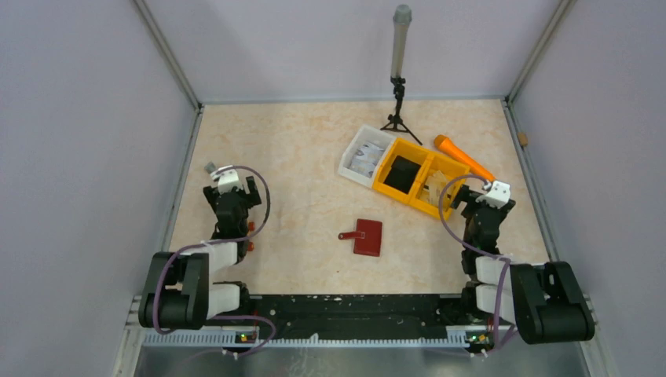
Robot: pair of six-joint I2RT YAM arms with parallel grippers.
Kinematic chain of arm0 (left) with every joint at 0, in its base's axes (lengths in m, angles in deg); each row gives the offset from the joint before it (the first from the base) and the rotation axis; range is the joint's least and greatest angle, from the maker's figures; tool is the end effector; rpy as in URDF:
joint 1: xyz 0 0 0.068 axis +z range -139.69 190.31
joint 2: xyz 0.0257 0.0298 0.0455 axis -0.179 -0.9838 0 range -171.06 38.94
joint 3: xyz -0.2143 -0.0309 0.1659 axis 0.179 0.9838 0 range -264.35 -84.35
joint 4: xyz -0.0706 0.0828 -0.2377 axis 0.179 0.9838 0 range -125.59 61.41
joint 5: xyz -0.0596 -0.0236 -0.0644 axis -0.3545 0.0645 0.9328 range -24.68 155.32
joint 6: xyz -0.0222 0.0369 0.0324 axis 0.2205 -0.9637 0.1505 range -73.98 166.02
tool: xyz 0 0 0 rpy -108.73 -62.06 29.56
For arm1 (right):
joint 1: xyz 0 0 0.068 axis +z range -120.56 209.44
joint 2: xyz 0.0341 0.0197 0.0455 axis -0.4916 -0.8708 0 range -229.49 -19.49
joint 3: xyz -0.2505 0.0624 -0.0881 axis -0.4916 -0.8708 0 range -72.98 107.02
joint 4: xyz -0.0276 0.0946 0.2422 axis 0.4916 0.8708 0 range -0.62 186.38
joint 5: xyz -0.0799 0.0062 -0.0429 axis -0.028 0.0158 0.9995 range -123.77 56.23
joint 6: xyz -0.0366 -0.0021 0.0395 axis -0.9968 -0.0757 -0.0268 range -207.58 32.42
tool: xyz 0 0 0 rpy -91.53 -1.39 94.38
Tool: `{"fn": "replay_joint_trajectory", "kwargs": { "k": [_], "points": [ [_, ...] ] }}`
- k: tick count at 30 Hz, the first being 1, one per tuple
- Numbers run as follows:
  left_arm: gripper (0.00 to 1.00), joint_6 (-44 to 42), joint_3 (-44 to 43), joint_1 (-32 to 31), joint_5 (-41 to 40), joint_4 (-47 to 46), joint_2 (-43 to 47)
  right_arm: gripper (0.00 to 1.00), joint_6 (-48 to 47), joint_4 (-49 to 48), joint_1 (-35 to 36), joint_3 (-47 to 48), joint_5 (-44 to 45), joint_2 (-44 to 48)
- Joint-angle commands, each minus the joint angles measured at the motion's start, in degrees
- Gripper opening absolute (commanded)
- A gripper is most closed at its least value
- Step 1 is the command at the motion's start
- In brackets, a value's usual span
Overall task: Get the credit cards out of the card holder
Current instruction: Reset both arms
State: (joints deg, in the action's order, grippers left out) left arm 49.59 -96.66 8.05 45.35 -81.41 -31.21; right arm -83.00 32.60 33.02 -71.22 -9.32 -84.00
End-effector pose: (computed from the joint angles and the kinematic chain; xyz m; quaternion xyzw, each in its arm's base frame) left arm 0.2169 0.0037 0.1640 -0.1179 0.7642 0.1030 0.6257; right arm 0.1783 -0.0036 0.1504 0.1482 0.7248 -0.1105 0.6636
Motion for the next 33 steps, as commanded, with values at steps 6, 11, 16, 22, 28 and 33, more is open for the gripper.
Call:
{"fn": "replay_joint_trajectory", "kwargs": {
  "k": [6, 11, 16, 22, 28, 33],
  "points": [
    [0.94, -3.0, -3.8, 0.7, 6.9, -16.7, -12.5, 0.92, -2.6, -25.1, 0.0, 2.4, -9.7, -18.3],
    [0.99, -0.9, -4.9, 1.4, 5.0, -15.0, -13.8, 0.85, -3.0, -14.2, 0.3, 8.6, -9.2, -19.2],
    [0.99, -1.1, -4.6, 1.4, 5.0, -15.7, -13.8, 0.95, -2.0, -13.9, 0.3, 8.3, -7.1, -19.0],
    [0.99, -1.1, -4.6, 1.4, 5.1, -15.6, -13.9, 0.96, -2.1, -14.1, 0.2, 8.3, -7.4, -19.1],
    [0.99, -1.0, -5.0, 1.5, 5.1, -15.2, -14.0, 0.97, -2.3, -14.1, 0.3, 8.4, -7.5, -19.0],
    [0.99, -1.0, -5.0, 1.9, 6.0, -14.9, -13.8, 0.97, -2.3, -14.1, 0.3, 8.4, -7.4, -19.0]
  ]
}}
